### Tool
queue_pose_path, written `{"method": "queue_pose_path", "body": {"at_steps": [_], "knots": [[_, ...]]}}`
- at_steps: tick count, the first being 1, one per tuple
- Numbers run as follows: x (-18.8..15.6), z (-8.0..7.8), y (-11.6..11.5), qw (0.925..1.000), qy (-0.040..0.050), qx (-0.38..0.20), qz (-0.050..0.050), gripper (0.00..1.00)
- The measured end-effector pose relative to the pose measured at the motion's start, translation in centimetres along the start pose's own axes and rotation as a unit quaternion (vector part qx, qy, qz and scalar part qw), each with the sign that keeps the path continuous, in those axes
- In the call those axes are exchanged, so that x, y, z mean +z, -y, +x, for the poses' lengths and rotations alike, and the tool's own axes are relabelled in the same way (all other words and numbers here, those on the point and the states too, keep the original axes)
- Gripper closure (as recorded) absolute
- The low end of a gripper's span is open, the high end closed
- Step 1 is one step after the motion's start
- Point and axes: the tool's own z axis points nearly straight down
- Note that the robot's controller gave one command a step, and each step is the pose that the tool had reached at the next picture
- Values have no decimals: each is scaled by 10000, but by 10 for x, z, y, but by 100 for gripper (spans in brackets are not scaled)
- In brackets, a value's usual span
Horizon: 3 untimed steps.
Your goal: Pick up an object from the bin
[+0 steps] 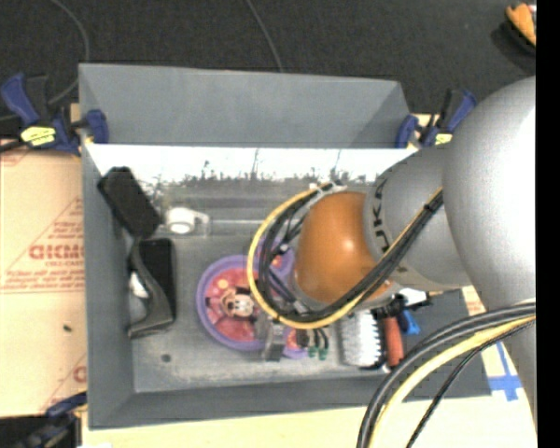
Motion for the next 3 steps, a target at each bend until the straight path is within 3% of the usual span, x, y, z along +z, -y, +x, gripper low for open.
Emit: {"method": "queue_pose_path", "body": {"at_steps": [3], "knots": [[-12, 1, 1, 10000, -20, -2, 4, 100]]}}
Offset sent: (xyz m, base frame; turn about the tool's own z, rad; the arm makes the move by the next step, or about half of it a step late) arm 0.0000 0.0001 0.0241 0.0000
